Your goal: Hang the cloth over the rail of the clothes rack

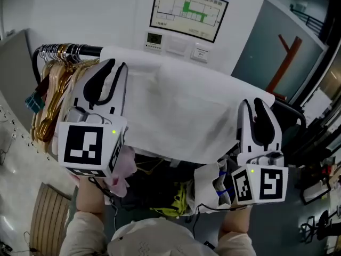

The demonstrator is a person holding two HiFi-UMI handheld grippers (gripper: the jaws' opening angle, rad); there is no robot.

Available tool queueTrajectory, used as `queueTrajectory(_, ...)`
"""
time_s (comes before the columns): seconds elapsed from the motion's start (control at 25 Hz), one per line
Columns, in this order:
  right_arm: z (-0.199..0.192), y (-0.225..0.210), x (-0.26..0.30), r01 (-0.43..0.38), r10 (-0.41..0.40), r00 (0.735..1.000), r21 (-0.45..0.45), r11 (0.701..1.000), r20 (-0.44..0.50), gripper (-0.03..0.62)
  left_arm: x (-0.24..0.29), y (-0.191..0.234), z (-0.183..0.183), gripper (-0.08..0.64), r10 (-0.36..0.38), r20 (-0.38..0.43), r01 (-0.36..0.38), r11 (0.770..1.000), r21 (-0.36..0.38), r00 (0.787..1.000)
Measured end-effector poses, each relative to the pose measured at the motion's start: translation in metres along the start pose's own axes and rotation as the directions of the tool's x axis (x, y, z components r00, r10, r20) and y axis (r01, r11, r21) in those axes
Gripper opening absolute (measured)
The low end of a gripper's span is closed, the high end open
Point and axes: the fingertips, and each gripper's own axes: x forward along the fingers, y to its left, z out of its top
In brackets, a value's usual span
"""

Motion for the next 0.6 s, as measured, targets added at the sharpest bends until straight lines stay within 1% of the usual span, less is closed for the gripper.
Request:
queueTrajectory(0.08, -0.012, -0.013, -0.008, 0.056, -0.055, 0.998, 0.027, 0.998, -0.015, 0.107, -0.004, 0.004, -0.016, 0.075, 0.011, -0.035, -0.012, 0.999, -0.033, 0.999)
queueTrajectory(0.16, -0.022, -0.029, -0.012, 0.084, -0.081, 0.996, 0.108, 0.991, -0.028, 0.109, -0.002, 0.019, -0.029, 0.077, 0.035, -0.075, -0.039, 0.997, -0.062, 0.997)
queueTrajectory(0.24, -0.028, -0.042, -0.016, 0.080, -0.075, 0.997, 0.210, 0.974, -0.032, 0.112, 0.000, 0.035, -0.038, 0.086, 0.069, -0.103, -0.076, 0.995, -0.069, 0.992)
queueTrajectory(0.32, -0.032, -0.052, -0.018, 0.060, -0.051, 0.998, 0.277, 0.959, -0.041, 0.110, 0.002, 0.044, -0.043, 0.098, 0.083, -0.119, -0.091, 0.994, -0.068, 0.989)
queueTrajectory(0.4, -0.033, -0.060, -0.019, 0.053, -0.040, 0.998, 0.288, 0.956, -0.050, 0.112, 0.004, 0.048, -0.046, 0.124, 0.076, -0.129, -0.086, 0.993, -0.078, 0.989)
queueTrajectory(0.48, -0.035, -0.063, -0.017, 0.050, -0.034, 0.997, 0.271, 0.961, -0.065, 0.112, 0.008, 0.051, -0.048, 0.161, 0.063, -0.139, -0.077, 0.992, -0.097, 0.988)
queueTrajectory(0.6, -0.036, -0.063, -0.014, 0.041, -0.024, 0.997, 0.265, 0.963, -0.069, 0.111, 0.018, 0.049, -0.055, 0.164, 0.013, -0.166, -0.032, 0.993, -0.113, 0.986)
